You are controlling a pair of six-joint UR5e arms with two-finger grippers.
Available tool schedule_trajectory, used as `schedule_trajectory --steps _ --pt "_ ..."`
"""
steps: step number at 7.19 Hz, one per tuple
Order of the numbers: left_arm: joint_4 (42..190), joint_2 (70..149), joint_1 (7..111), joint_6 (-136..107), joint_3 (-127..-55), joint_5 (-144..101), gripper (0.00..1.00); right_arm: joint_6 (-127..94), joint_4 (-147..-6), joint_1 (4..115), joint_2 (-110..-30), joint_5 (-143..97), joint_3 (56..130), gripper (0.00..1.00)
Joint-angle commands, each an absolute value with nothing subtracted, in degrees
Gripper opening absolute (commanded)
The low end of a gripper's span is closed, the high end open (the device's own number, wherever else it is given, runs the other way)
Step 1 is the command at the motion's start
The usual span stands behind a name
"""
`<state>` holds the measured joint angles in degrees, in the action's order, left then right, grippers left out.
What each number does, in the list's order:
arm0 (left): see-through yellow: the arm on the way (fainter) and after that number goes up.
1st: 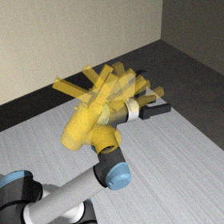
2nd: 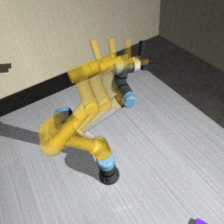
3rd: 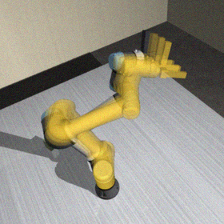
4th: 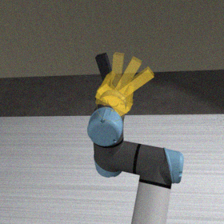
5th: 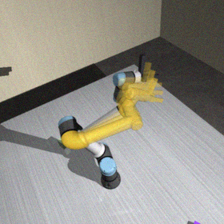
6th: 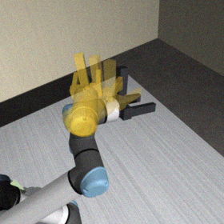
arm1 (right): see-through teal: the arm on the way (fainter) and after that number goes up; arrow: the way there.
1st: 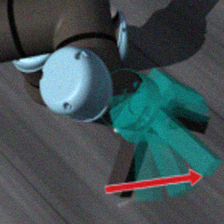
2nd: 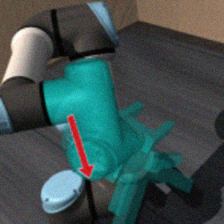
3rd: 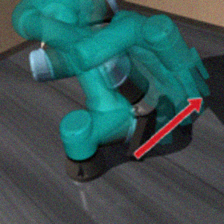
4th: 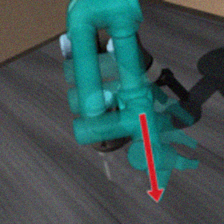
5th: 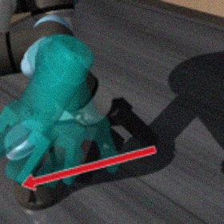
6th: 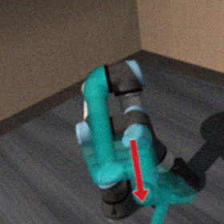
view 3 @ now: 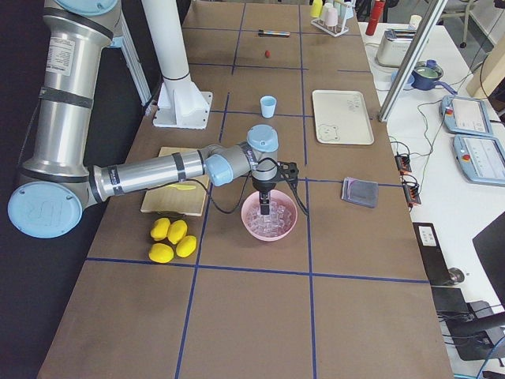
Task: Mash ice and strawberries in cup
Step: 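Move the right gripper back to the pink bowl of ice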
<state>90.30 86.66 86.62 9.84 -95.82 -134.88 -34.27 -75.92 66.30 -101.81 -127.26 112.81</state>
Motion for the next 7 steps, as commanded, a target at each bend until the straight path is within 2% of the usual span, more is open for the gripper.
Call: schedule_trajectory --steps 1,2,4,7 --pt "90.35 86.66 86.57 9.84 -95.89 -134.91 1.0 -39.02 -75.06 62.52 -102.04 -124.3 112.5 0.95" --pt "90.35 86.66 86.57 9.84 -95.8 -134.91 1.0 -38.76 -73.75 57.7 -101.87 -119.06 112.41 0.94" --pt "90.35 86.66 86.57 9.84 -95.8 -134.82 1.0 -36.31 -68.13 56.95 -102.48 -119.18 110.83 0.88" --pt "90.35 86.66 86.57 9.84 -95.8 -134.91 1.0 -30.6 -68.12 56.95 -102.39 -121.98 108.82 0.81"
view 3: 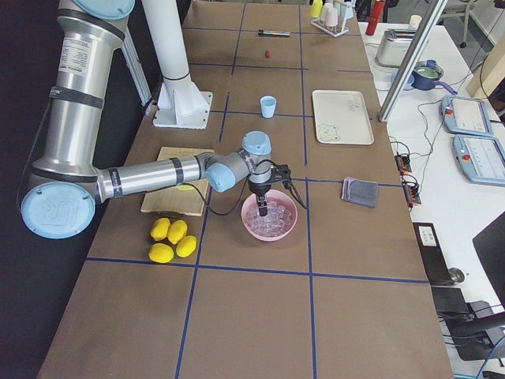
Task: Mash ice and strawberries in cup
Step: 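Lower the right gripper into the ice and grasp a cube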
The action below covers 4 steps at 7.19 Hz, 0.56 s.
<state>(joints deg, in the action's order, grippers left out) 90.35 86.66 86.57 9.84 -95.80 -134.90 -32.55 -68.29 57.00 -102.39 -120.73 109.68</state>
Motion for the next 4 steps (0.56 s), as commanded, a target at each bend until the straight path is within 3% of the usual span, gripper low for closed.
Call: schedule_trajectory --steps 1,4 --pt "90.35 86.66 86.57 9.84 -95.8 -134.91 1.0 -30.5 -68.2 56.95 -102.48 -122.6 108.63 0.77" --pt "90.35 86.66 86.57 9.84 -95.89 -134.91 1.0 -30.5 -68.12 57.04 -103.01 -122.96 107.76 0.73"
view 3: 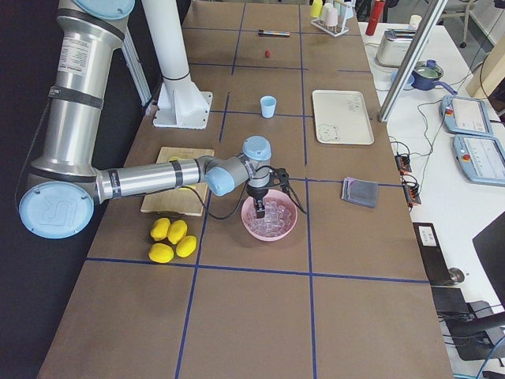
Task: Mash ice and strawberries in cup
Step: 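Lower the right gripper into the ice and grasp a cube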
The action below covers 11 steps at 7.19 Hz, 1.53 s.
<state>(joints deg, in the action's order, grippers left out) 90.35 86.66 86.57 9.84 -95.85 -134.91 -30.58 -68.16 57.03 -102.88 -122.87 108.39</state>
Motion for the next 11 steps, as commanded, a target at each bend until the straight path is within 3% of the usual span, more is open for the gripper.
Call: schedule_trajectory --steps 1,4,11 --pt "90.35 86.66 86.57 9.84 -95.89 -134.91 1.0 -30.5 -68.12 57.04 -103.01 -122.96 107.14 0.7" --pt "90.35 86.66 86.49 9.84 -96.15 -134.91 1.0 -30.5 -68.03 57.04 -102.83 -122.96 106.79 0.63" --pt "90.35 86.66 86.48 9.84 -97.21 -134.91 1.0 -30.59 -68.03 58.36 -102.13 -122.78 107.14 0.61"
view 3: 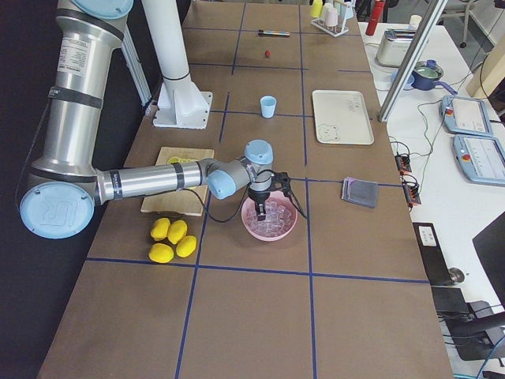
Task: Mash ice and strawberries in cup
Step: 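Lower the right gripper into the ice and grasp a cube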
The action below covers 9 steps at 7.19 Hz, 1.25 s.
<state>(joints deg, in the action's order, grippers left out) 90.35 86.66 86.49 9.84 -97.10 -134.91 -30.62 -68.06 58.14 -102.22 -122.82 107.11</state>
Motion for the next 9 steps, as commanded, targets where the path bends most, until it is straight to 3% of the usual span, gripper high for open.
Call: schedule_trajectory --steps 1,9 --pt "90.35 86.66 86.48 9.84 -97.21 -134.91 1.0 -30.67 -68.03 58.36 -102.13 -122.7 107.14 0.61" --pt "90.26 86.66 86.48 9.84 -97.12 -134.91 1.0 -31.29 -68.12 58.36 -101.34 -122.87 106.79 0.58"
